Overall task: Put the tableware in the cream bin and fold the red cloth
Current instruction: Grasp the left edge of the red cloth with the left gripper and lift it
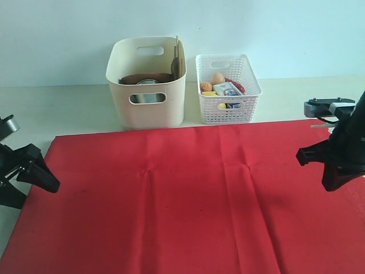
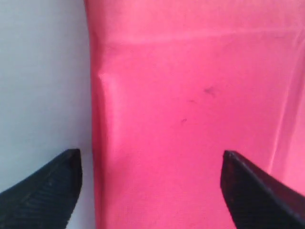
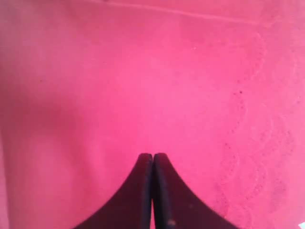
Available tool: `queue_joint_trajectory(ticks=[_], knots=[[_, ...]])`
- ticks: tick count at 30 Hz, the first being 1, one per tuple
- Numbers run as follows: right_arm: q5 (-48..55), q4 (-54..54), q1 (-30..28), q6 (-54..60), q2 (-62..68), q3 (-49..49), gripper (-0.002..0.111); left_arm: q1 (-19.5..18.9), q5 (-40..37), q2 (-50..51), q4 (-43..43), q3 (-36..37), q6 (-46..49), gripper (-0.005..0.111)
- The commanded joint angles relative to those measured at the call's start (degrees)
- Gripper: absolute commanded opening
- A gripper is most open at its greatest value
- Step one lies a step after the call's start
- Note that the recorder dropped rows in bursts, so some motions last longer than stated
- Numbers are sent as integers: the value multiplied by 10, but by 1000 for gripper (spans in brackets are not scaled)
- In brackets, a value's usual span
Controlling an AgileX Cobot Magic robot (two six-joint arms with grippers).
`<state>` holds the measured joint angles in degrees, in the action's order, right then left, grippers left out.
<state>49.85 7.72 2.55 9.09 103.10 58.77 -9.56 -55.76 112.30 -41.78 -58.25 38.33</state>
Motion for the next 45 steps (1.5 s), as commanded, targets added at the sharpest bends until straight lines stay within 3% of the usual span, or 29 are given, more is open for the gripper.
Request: queue_joint_trajectory(ticks=[1,10,19,22,29,30,41,45], knots=[[3,-7,-4,-2,12,3,0,-2,-25,14,-6,-10,2,77],[3,-7,-4,-2,13,3,0,-2,-97,40,42,-10,-18,77],[3,1,-4,-2,13,3,0,22,-142,64,-21,-10,50,76],[3,1,-4,-2,13,3,0,22,-142,64,-47,-10,69,66],[3,6,-4,-2,13,3,0,22,-142,64,-82,-10,97,5],[3,8,-4,-2,13,3,0,22,-142,64,-84,-11,105,0],[9,54,-4,30,13,3,0,20,-142,29,-87,-14,125,0],[14,82,-4,60,13,3,0,11,-142,1,-52,-5,87,0]])
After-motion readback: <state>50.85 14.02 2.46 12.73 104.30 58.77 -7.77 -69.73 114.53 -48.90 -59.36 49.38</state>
